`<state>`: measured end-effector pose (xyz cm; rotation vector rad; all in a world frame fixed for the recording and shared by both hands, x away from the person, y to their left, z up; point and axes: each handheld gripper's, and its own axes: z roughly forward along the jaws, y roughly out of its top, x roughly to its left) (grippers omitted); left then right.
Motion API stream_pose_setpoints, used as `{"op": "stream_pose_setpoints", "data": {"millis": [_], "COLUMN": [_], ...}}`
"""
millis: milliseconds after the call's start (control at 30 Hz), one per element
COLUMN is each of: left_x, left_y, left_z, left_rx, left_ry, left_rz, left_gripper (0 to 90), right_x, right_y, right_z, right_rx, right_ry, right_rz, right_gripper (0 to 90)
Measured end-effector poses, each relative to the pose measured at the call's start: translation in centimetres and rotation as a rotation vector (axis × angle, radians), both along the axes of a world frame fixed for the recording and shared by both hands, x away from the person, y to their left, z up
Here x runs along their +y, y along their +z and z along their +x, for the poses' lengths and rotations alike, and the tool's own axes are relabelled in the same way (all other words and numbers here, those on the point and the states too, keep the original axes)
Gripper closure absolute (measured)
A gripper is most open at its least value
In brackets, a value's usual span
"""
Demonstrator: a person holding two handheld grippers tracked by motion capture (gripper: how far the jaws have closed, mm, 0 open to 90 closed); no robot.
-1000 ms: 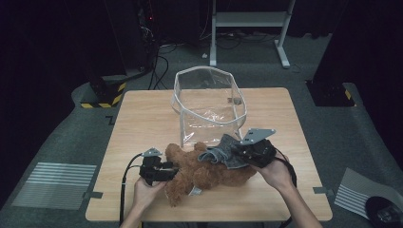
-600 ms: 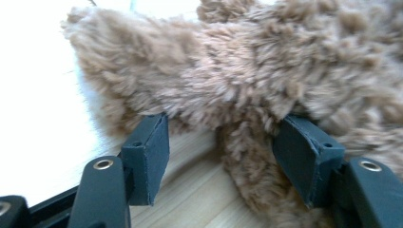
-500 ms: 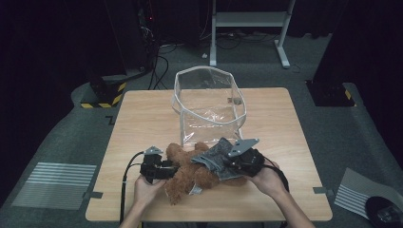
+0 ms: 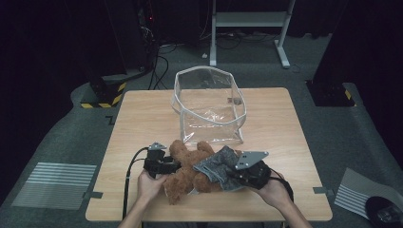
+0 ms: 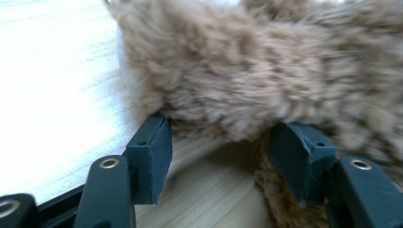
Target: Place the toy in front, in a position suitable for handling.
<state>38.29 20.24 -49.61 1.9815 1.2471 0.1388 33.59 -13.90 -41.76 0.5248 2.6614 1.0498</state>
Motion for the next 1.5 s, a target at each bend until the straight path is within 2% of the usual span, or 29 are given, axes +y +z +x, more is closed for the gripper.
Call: {"op": "stream_pose_setpoints", "data": {"millis": [200,267,300,400,467,500,567,667,700,733,767,800,833,867,967,1067,1100,1133,1167,1200,1233,1300,1400,1433,1500], "left_x": [-0.1,0.0,0.0,0.3,0.5,0.6,0.7,1.2,1.2,1.4,1.4,1.5,1.5,1.6,1.4,1.1,1.1,0.9,0.8,0.7,0.4,-0.1,-0.4,-0.5,-0.5], "left_y": [0.0,0.0,0.0,0.0,0.1,0.3,0.6,1.0,1.0,1.1,1.2,1.6,1.6,1.8,2.4,2.8,2.9,3.0,3.0,3.0,3.0,2.9,2.9,2.9,2.9], "left_z": [0.3,0.3,0.4,0.4,0.4,0.3,0.1,0.1,0.1,0.2,0.2,0.2,0.2,0.2,0.1,0.1,0.1,0.0,0.0,0.0,-0.1,-0.3,-0.5,-0.6,-0.7], "left_rx": [0.009,0.010,0.012,0.017,0.020,0.018,0.012,0.000,0.000,0.001,-0.002,-0.009,-0.009,-0.009,-0.026,-0.031,-0.032,-0.030,-0.026,-0.022,-0.016,-0.020,-0.031,-0.030,-0.029], "left_ry": [0.004,0.005,0.007,0.016,0.020,0.019,0.017,0.025,0.025,0.028,0.030,0.029,0.029,0.030,0.020,0.008,0.002,-0.004,-0.011,-0.025,-0.035,-0.047,-0.050,-0.051,-0.057], "left_rz": [0.012,0.012,0.010,-0.011,-0.025,-0.034,-0.043,-0.058,-0.058,-0.068,-0.078,-0.097,-0.097,-0.118,-0.112,-0.122,-0.121,-0.123,-0.122,-0.116,-0.115,-0.100,-0.090,-0.093,-0.097], "left_gripper": [40.8,40.6,40.6,40.5,40.3,40.2,40.1,39.9,39.8,39.7,39.7,39.5,39.3,38.5,37.9,37.5,37.2,37.2,37.0,37.0,37.0,37.5,38.7,39.4,39.6], "right_x": [-1.8,-3.0,-3.0,-4.0,-4.1,-3.8,-4.2,-5.7,-5.7,-6.5,-6.5,-7.0,-7.1,-7.1,-6.7,-6.3,-6.2,-6.2,-6.7,-6.7,-7.3,-7.6,-7.7,-7.1,-6.6], "right_y": [0.0,0.6,0.6,1.2,1.1,0.4,-0.1,0.4,0.4,0.9,0.9,1.2,1.3,1.4,1.3,0.9,0.3,0.3,-0.1,-0.1,-0.3,-0.4,0.0,0.7,1.1], "right_z": [-1.1,-1.2,-1.2,-1.0,-0.7,-0.7,-0.7,-0.6,-0.6,-0.3,-0.3,0.1,0.4,0.7,1.8,2.6,3.2,3.2,3.6,3.6,3.6,3.8,4.1,4.2,4.2], "right_rx": [-0.024,-0.046,-0.046,-0.083,-0.075,-0.070,-0.054,-0.054,-0.054,-0.066,-0.066,-0.073,-0.074,-0.072,-0.055,-0.038,-0.006,-0.006,0.013,0.013,-0.009,-0.006,-0.005,-0.019,-0.025], "right_ry": [-0.008,-0.038,-0.038,-0.083,-0.097,-0.076,-0.068,-0.118,-0.118,-0.149,-0.149,-0.174,-0.182,-0.189,-0.209,-0.216,-0.220,-0.220,-0.229,-0.229,-0.263,-0.273,-0.280,-0.259,-0.246], "right_rz": [0.000,0.023,0.023,0.064,0.078,0.003,-0.012,0.025,0.025,0.051,0.051,0.068,0.075,0.083,0.117,0.110,0.091,0.091,0.081,0.081,0.056,0.060,0.101,0.126,0.135], "right_gripper": [82.5,82.5,82.5,82.5,82.5,82.5,82.5,82.5,82.5,82.5,82.5,82.5,82.5,82.5,82.5,82.5,82.5,82.5,82.4,82.4,82.4,82.4,82.4,82.4,82.4]}}
